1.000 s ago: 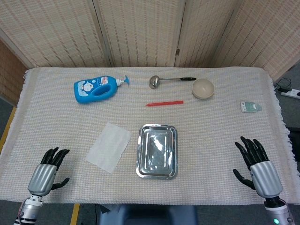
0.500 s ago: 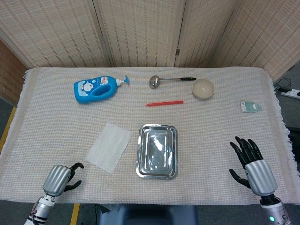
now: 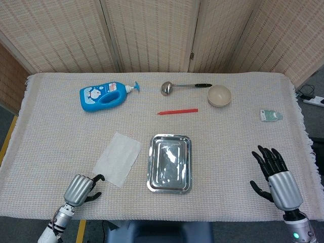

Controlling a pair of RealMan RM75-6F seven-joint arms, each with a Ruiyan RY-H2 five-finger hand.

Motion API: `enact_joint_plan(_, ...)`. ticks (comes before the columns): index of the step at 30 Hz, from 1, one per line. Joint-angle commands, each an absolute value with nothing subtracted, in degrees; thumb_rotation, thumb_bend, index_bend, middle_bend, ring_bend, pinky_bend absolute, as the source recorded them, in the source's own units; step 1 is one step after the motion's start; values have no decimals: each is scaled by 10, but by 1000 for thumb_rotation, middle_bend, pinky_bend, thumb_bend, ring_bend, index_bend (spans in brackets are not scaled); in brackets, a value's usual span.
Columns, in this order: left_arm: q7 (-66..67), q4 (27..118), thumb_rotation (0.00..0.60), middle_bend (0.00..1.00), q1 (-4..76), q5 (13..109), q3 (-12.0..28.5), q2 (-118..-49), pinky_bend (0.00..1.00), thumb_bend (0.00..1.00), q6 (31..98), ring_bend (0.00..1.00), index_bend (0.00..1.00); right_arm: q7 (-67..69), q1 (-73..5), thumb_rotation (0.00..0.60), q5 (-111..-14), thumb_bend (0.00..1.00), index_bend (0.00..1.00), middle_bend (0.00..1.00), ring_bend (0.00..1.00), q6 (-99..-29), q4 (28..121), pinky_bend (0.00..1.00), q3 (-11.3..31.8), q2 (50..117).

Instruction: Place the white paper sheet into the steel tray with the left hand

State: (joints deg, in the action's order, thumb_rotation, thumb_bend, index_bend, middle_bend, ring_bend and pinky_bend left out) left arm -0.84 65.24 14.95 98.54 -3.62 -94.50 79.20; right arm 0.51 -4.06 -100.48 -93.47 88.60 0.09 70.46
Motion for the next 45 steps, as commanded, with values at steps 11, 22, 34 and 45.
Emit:
enact_joint_plan(11, -39, 558, 600, 1000, 184, 993, -32, -1009, 1000, 245, 783, 1000, 451, 14, -38, 600, -997, 325, 0, 0, 0, -947, 886, 0, 9, 701)
enact_joint_plan(22, -71, 504, 600, 1000, 207, 992, -32, -1047, 1000, 297, 778, 1000, 451, 38, -27, 600, -989, 324, 0, 0, 0, -986, 891, 0, 26, 688)
enact_joint_plan(34, -116, 433, 600, 1000, 223, 995, -31, -1094, 1000, 301, 801, 1000, 513, 61, -15, 600, -986, 324, 0, 0, 0, -1016, 891, 0, 35, 677)
enact_joint_plan(45, -191, 319, 600, 1000, 218, 997, -28, -1153, 1000, 432, 876, 1000, 658, 56, -13, 600, -990, 325, 0, 0, 0, -1016, 891, 0, 35, 678)
